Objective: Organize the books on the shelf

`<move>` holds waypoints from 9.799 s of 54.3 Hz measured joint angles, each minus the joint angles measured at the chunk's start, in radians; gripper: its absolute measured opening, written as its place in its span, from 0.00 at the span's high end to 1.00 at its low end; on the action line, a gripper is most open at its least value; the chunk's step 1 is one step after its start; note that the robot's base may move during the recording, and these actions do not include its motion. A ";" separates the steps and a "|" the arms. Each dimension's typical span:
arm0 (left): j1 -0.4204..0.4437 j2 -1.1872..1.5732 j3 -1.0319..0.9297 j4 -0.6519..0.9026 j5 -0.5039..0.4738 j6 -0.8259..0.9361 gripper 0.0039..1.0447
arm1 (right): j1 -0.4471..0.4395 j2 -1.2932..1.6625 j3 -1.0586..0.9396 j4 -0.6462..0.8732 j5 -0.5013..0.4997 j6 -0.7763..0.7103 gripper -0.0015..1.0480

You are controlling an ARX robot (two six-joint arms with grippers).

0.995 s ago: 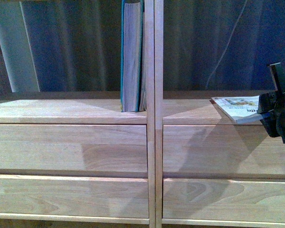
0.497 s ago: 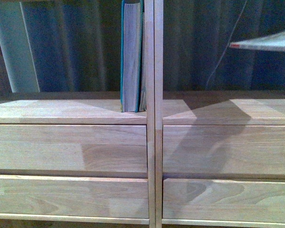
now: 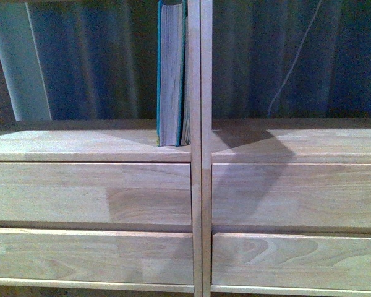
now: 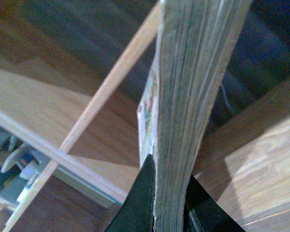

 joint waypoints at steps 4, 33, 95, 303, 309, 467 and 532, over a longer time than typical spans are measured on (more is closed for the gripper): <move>0.000 0.000 0.000 0.000 0.000 0.000 0.07 | -0.003 -0.045 -0.029 0.030 -0.029 -0.025 0.93; 0.000 0.000 0.000 0.000 0.000 0.000 0.07 | 0.149 -0.156 -0.217 0.170 -0.043 -0.114 0.93; 0.203 1.061 0.654 1.166 1.049 -1.130 0.07 | 0.341 -0.119 -0.084 0.132 0.042 -0.230 0.93; -0.090 1.061 0.829 0.839 0.762 -0.959 0.94 | 0.260 -0.188 -0.224 0.307 0.240 -0.797 0.07; -0.031 1.017 0.826 0.759 0.794 -0.887 0.94 | 0.213 -0.185 -0.270 0.340 0.264 -0.833 0.07; -0.062 2.000 1.482 0.660 0.383 0.195 0.94 | 0.218 -1.081 -0.932 -0.377 0.252 -0.924 0.97; -0.138 2.224 1.702 0.655 0.258 0.165 0.51 | 0.218 -1.082 -0.932 -0.377 0.252 -0.924 0.97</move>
